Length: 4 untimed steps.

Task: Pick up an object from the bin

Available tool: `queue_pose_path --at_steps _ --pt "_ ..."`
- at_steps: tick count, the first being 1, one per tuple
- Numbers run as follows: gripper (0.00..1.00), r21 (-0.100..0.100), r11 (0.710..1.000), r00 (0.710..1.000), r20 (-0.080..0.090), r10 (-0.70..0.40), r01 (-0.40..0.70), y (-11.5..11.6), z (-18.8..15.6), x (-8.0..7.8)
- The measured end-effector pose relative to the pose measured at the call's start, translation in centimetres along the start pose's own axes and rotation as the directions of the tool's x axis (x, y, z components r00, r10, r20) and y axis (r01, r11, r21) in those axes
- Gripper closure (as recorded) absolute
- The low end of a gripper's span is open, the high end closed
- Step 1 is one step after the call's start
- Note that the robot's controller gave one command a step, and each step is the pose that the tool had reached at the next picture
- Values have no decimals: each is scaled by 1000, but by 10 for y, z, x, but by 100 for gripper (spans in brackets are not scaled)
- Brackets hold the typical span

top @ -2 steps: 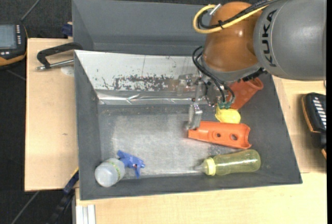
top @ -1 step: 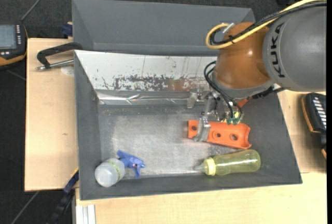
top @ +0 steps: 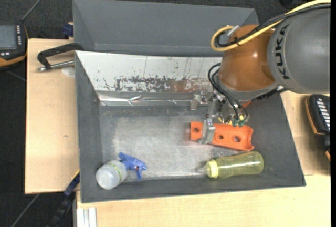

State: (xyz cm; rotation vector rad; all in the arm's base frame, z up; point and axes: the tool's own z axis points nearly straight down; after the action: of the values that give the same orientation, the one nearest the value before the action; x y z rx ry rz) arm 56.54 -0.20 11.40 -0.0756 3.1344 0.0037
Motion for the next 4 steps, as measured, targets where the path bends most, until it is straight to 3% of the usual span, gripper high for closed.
queue_pose_path --at_steps 1,2,3,4 --pt "0 -1 964 964 -1 -267 267 -8 13 -2" --pt "100 -2 999 999 0 -53 53 -28 43 -3" --pt "100 -2 999 999 1 -53 53 -28 43 -3" --pt "100 -3 998 998 -4 -64 64 -25 9 1"
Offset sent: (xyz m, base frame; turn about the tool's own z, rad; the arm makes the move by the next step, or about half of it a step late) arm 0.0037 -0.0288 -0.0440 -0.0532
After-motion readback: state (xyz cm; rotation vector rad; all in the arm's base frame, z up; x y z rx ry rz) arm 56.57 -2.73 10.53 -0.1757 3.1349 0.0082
